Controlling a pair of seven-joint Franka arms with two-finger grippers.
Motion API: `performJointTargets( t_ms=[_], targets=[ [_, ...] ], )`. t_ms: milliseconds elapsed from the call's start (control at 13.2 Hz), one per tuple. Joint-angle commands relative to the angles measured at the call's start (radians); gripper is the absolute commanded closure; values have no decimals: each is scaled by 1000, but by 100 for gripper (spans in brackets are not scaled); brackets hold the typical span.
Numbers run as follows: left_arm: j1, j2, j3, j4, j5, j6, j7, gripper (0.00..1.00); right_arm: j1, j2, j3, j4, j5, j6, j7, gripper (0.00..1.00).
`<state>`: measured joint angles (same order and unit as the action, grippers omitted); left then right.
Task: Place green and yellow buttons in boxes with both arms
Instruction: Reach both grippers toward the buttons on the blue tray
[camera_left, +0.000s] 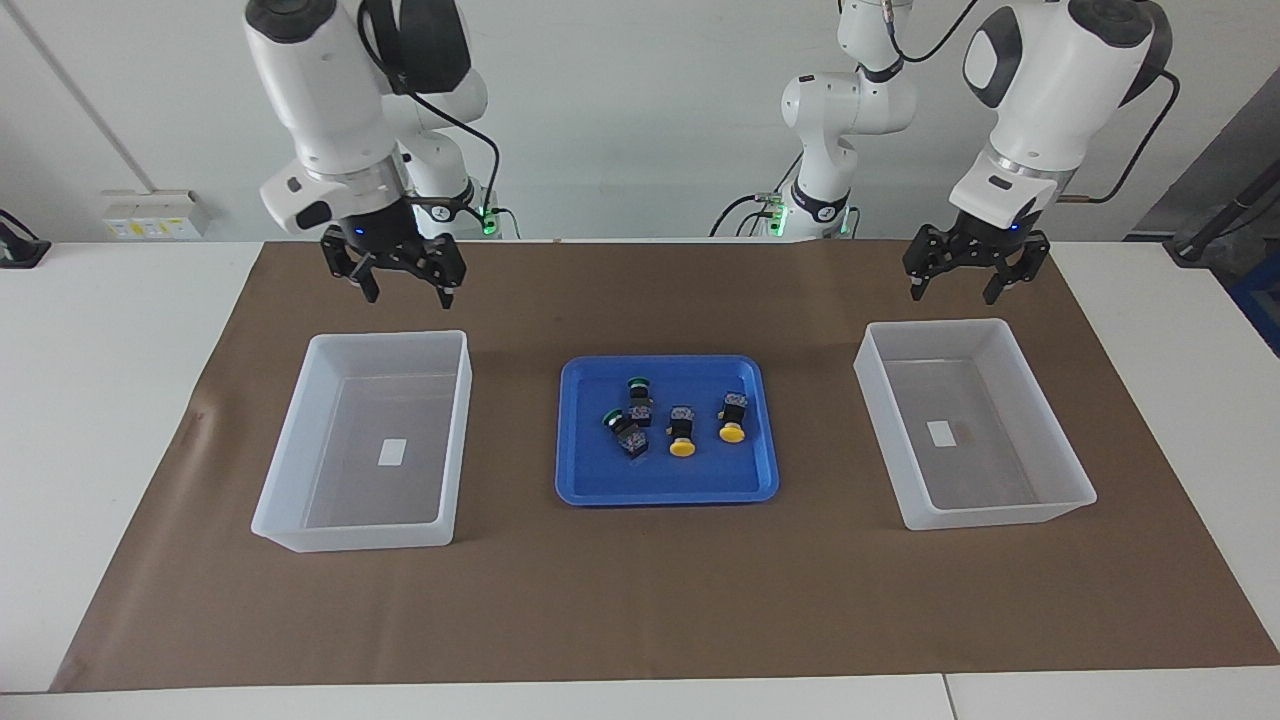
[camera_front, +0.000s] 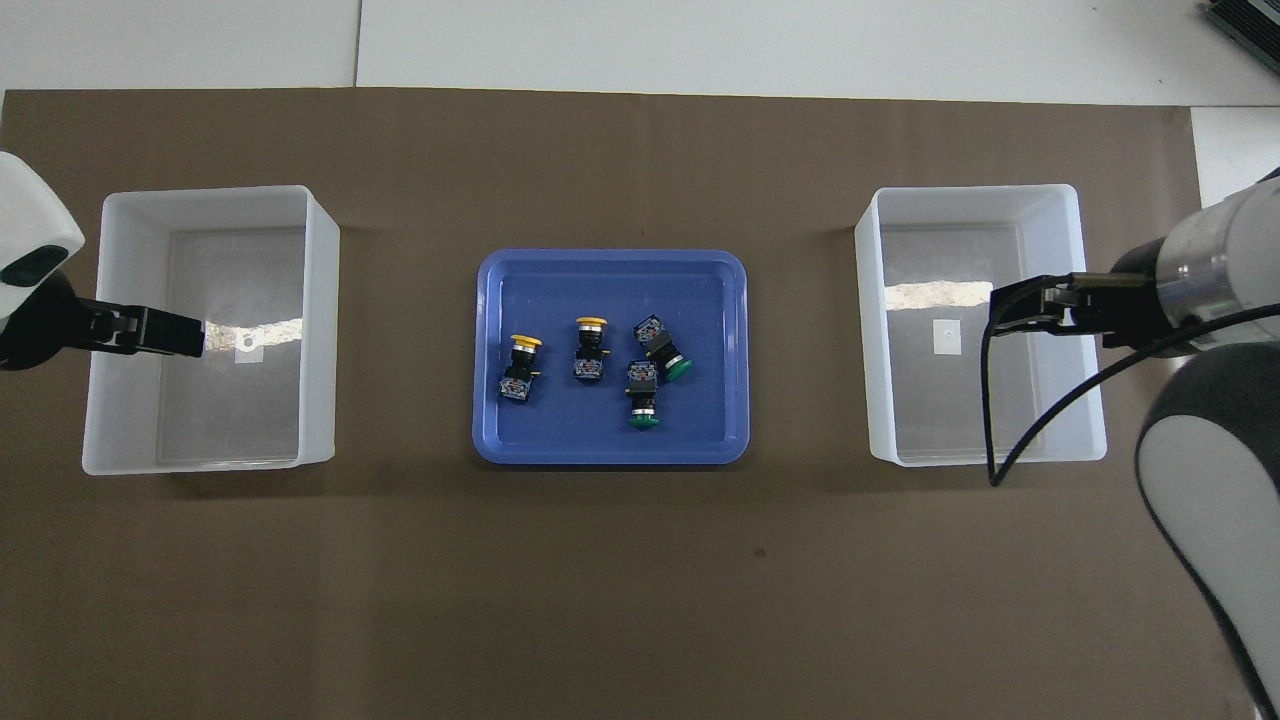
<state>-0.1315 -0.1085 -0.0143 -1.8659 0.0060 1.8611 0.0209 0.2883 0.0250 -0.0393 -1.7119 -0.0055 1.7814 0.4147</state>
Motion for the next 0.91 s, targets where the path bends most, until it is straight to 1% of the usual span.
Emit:
performJointTargets(
  t_ms=[0, 152, 227, 303, 379, 455, 607, 758, 834],
  targets=[
    [-74, -37, 8, -114, -8, 104, -44, 0, 72, 71, 4, -5, 13, 81, 114, 0],
    [-141, -30, 10, -182, -8, 206, -71, 0, 147, 139, 4, -8, 16, 146, 203, 0],
    [-161, -20, 8, -212, -8, 242, -110, 0, 182, 176, 7, -15, 30, 209, 251, 0],
    [-192, 7, 8, -216, -8, 263, -139, 0, 207, 202, 7, -21, 48, 258, 277, 0],
    [-230, 39, 8, -217, -8, 291, -171, 0, 227, 214, 7, -46, 64, 310, 295, 0],
    [-259, 62, 8, -223, -8, 323, -194, 0, 259, 220, 7, -92, 65, 378, 314, 0],
    [-278, 79, 8, -268, -8, 390, -216, 0, 307, 236, 6, -176, 65, 505, 325, 0],
    [-303, 75, 8, -323, -8, 460, -216, 0, 325, 237, 7, -225, 65, 567, 293, 0],
    [-304, 75, 8, -328, -8, 470, -217, 0, 339, 242, 7, -248, 65, 594, 264, 0]
  ],
)
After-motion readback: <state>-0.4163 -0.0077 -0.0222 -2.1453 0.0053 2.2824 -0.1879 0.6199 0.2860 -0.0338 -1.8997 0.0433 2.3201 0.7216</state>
